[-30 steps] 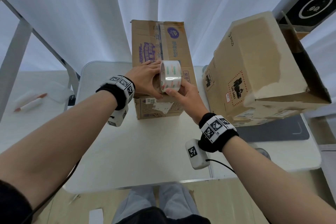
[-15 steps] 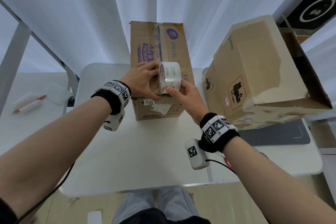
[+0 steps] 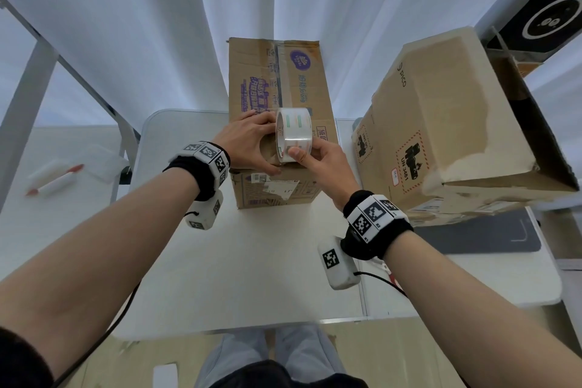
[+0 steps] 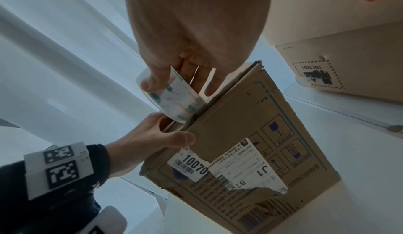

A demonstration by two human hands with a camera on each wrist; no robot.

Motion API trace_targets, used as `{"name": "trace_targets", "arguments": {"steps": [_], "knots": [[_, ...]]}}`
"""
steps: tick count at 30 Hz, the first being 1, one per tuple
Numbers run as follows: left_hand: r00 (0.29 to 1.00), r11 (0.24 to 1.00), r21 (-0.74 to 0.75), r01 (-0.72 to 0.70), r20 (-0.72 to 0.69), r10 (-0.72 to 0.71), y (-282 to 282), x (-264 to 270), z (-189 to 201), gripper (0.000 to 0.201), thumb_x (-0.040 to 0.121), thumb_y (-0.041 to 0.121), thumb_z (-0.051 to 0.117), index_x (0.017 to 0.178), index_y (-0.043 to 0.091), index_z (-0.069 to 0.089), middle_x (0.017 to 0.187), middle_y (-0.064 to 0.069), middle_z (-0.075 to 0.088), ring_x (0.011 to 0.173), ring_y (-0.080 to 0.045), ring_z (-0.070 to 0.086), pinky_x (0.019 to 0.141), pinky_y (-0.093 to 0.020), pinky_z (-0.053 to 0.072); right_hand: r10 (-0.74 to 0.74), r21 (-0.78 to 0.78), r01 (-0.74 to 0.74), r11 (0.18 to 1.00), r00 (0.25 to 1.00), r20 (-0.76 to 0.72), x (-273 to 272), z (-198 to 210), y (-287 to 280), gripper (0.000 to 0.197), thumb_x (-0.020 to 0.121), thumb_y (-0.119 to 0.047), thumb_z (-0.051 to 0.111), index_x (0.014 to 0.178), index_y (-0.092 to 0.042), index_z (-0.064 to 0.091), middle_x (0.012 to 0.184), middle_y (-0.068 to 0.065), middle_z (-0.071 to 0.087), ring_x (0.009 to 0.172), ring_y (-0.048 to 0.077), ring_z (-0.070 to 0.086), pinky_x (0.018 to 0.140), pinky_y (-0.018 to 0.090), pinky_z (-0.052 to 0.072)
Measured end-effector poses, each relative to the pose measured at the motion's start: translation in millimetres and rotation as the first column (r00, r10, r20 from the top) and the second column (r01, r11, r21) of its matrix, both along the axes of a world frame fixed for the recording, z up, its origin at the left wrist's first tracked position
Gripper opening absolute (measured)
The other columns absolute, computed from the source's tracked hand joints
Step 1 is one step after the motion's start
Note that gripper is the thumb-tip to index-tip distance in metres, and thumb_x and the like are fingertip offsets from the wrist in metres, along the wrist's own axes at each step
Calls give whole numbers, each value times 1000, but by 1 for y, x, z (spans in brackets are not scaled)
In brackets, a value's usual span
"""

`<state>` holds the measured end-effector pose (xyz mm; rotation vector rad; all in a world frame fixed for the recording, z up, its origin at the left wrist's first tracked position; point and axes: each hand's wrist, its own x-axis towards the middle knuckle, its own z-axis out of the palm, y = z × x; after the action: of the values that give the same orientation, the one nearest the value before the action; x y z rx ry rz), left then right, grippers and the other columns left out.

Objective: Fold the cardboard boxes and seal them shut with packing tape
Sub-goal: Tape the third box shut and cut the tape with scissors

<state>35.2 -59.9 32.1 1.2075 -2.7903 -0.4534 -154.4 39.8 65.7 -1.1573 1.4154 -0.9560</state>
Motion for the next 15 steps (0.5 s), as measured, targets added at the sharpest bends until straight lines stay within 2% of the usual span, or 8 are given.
{"name": "trace_targets", "arguments": {"steps": [4,7,10,12,15], "knots": [[997,1000,7,-13,-72,13,3,2,-4,106,59,79,58,147,21,43,148,2,41,133,-19,32,116,-32,20,6,-29,-6,1000,1000,12,2,2,13,28,93,-24,69,118,-11,70,107,7,74,101,21,70,87,39,59],[994,999,-33,27,-105,-30,4,3,-9,106,63,76,59,152,23,35,161,6,26,142,-18,31,121,-36,14,-5,-41,8,999,998,63,0,0,22,29,94,-20,67,120,-6,67,108,12,73,100,24,70,82,34,59],[995,999,-16,40,-96,-41,3,4,-13,114,65,78,60,158,27,18,165,10,7,150,-16,20,123,-39,9,10,-47,-7,999,998,68,1,2,28,30,94,-18,66,122,-5,66,109,13,73,102,24,70,85,34,59],[996,999,-4,40,-78,-40,3,3,-14,116,66,80,57,159,29,10,165,10,5,152,-16,12,124,-44,9,7,-52,-4,999,998,63,3,3,29,30,95,-19,66,122,-6,66,110,13,72,103,25,69,85,34,59],[997,999,-9,38,-60,-38,3,4,-15,116,67,81,55,159,29,8,165,10,7,153,-15,7,124,-46,7,3,-65,0,998,999,39,6,5,29,29,97,-22,64,123,-10,65,110,12,71,104,26,68,85,38,59]]}}
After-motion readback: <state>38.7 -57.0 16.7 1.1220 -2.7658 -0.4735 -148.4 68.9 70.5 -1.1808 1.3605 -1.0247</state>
